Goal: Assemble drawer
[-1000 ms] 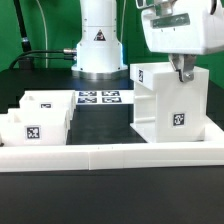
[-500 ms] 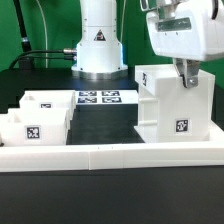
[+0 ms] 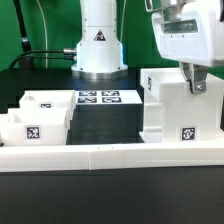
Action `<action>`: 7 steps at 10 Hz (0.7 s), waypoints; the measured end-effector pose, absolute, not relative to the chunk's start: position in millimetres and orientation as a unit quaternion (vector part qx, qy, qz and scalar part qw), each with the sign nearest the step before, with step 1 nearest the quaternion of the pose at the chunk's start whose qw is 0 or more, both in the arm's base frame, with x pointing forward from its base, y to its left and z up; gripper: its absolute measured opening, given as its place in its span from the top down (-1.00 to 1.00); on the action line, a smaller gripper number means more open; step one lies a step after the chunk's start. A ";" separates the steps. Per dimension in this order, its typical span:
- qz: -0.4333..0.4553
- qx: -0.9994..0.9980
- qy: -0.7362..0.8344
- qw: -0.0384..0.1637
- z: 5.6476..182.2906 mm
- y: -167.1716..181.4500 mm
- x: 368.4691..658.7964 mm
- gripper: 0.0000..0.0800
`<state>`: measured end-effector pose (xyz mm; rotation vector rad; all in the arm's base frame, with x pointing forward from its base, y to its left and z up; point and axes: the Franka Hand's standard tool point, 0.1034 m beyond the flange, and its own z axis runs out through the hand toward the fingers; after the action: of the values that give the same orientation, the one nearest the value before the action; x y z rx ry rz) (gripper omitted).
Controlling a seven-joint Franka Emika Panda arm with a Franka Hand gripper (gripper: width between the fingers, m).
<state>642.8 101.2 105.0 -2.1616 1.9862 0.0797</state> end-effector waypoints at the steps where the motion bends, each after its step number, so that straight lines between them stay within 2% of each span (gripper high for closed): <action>1: 0.031 -0.731 0.674 0.100 105.3 101.3 644.8 0.89; 2: 0.032 -0.733 0.672 0.099 105.1 101.2 643.3 0.89; 3: 0.032 -0.734 0.671 0.099 104.8 101.4 643.1 0.74; 4: 0.033 -0.735 0.670 0.099 104.6 101.9 643.0 0.74; 5: 0.032 -0.735 0.670 0.099 104.6 102.2 642.9 0.32; 6: 0.032 -0.736 0.669 0.099 104.5 102.5 642.9 0.32; 7: 0.032 -0.737 0.668 0.099 104.5 102.9 642.8 -0.15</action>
Offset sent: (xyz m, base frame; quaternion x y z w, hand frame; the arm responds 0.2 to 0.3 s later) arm 0.0000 0.0000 0.0000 0.0000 0.0000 0.0000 1.0000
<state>642.8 102.9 104.5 -2.1795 1.9768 0.0960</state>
